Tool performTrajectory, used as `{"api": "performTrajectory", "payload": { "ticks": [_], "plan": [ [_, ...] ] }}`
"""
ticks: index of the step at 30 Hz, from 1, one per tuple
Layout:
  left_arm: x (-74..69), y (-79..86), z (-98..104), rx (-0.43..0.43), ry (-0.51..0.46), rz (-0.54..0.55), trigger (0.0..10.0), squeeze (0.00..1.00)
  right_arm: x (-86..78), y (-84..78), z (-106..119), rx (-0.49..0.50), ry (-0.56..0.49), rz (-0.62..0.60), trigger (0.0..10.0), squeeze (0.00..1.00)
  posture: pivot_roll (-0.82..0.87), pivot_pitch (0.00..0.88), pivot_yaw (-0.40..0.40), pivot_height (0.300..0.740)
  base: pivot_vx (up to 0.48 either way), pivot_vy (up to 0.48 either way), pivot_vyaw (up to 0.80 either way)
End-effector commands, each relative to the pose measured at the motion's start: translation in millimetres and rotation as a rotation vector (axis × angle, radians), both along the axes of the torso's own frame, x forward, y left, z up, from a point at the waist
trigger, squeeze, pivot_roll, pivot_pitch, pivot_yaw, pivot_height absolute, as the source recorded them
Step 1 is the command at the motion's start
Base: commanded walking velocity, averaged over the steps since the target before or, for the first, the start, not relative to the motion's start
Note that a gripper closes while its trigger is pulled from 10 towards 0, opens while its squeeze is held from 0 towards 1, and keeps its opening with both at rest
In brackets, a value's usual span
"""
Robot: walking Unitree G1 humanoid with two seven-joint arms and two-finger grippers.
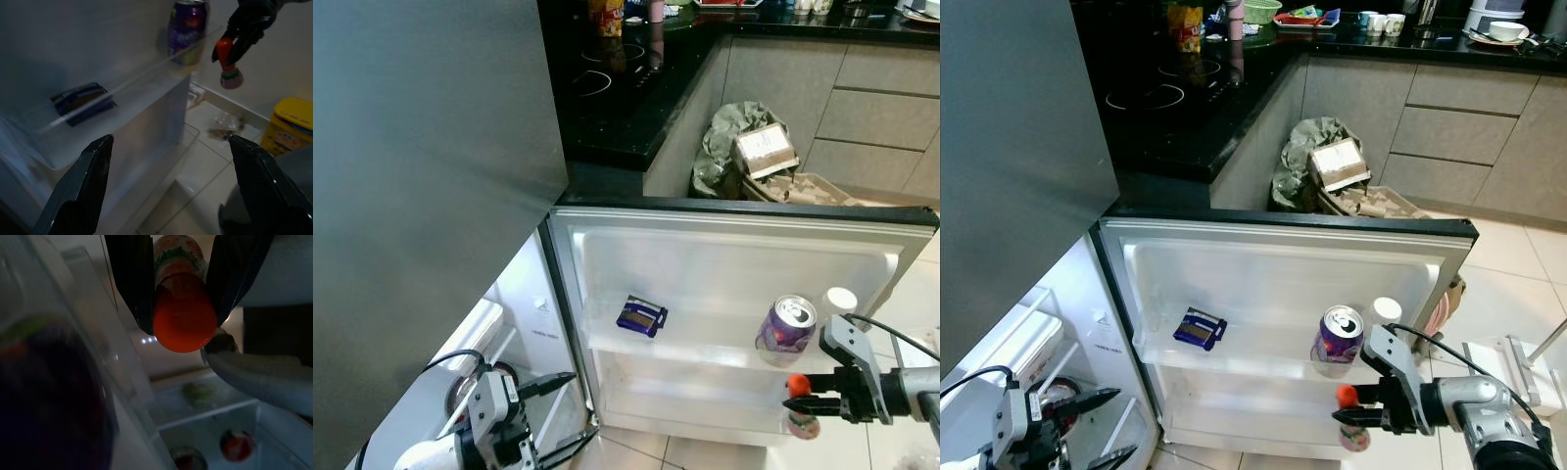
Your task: Restocking fridge
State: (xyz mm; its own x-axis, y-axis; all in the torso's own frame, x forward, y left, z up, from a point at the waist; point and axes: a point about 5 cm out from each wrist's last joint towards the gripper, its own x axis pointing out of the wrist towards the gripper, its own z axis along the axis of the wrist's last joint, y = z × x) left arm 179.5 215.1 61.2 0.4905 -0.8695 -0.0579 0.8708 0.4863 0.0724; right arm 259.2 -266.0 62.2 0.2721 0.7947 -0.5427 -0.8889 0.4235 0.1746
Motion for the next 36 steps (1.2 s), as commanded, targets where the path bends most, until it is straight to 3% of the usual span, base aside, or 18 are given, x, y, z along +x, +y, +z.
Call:
{"api": "performTrajectory", "payload": {
  "ticks": [1, 12, 17, 22, 25, 29, 36],
  "plan": [
    [-1.3, -6.4, 0.0, -0.002, 0.002, -0.009, 10.0, 0.00, -2.1, 5.9, 0.7, 0.032, 0.013, 0.036, 10.0, 0.00, 0.00, 0.000, -0.006, 0.740, 0.000, 0.000, 0.00],
    [1.9, -3.2, 0.4, 0.048, -0.013, 0.017, 10.0, 0.00, -3.7, 31.2, 21.0, 0.189, -0.001, 0.154, 10.0, 0.00, -0.01, 0.000, 0.002, 0.740, 0.000, 0.000, 0.00],
    [7.4, 5.6, 0.8, 0.125, -0.025, 0.060, 10.0, 0.00, -0.7, 58.7, 42.2, 0.320, -0.067, 0.213, 10.0, 0.00, -0.01, 0.000, 0.012, 0.740, 0.000, 0.000, 0.00],
    [12.4, 15.8, 4.1, 0.162, -0.036, 0.084, 10.0, 0.00, 3.0, 81.4, 58.7, 0.385, -0.137, 0.243, 10.0, 0.00, 0.00, 0.000, 0.014, 0.740, 0.000, 0.000, 0.00],
    [12.9, 17.4, 4.1, 0.164, -0.036, 0.088, 10.0, 0.00, 4.8, 84.6, 61.5, 0.386, -0.158, 0.242, 10.0, 0.00, 0.00, 0.000, 0.014, 0.740, 0.000, 0.000, 0.00],
    [13.3, 19.5, 1.7, 0.168, -0.032, 0.090, 10.0, 0.00, 19.1, 99.5, 69.5, 0.306, -0.257, 0.195, 10.0, 0.00, -0.01, 0.000, 0.013, 0.740, 0.000, 0.000, 0.00],
    [13.6, 19.5, -2.3, 0.175, -0.026, 0.091, 10.0, 0.00, 25.8, 115.2, 78.0, 0.242, -0.272, 0.117, 10.0, 0.00, -0.01, 0.000, 0.009, 0.740, 0.000, 0.000, 0.00]
  ]
}}
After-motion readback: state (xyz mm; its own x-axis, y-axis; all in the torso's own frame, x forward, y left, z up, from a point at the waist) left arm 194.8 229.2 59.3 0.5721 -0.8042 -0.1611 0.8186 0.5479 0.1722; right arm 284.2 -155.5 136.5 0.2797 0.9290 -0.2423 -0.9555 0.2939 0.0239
